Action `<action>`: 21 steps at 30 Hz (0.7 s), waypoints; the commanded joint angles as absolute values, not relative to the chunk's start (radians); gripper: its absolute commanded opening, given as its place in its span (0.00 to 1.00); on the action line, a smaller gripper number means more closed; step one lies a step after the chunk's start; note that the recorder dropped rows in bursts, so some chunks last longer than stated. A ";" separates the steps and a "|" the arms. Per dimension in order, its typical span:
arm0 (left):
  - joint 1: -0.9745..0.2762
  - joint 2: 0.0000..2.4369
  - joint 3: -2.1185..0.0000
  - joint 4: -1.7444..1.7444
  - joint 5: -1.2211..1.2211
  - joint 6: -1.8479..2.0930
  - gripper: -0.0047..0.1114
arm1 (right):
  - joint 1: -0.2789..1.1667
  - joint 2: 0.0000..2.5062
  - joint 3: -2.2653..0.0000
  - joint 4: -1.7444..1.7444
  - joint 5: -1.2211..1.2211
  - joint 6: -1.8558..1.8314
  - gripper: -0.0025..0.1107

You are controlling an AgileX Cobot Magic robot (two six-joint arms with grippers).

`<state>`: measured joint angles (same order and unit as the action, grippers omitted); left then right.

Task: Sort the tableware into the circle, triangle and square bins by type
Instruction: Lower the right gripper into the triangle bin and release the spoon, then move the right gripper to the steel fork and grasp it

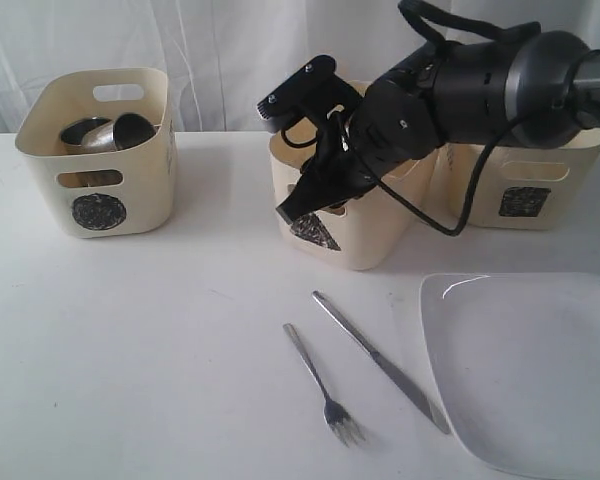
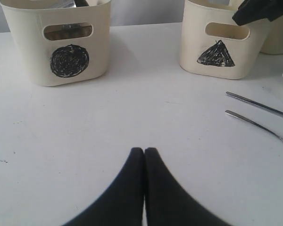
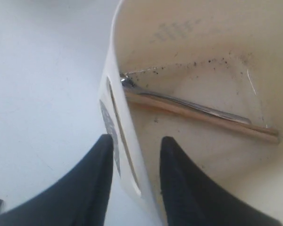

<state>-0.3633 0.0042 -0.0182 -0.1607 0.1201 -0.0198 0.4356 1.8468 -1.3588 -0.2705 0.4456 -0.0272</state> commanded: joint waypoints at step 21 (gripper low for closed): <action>-0.363 0.000 -0.011 -0.162 0.123 -0.022 0.04 | 0.406 1.653 -1.371 -0.463 0.580 0.186 0.36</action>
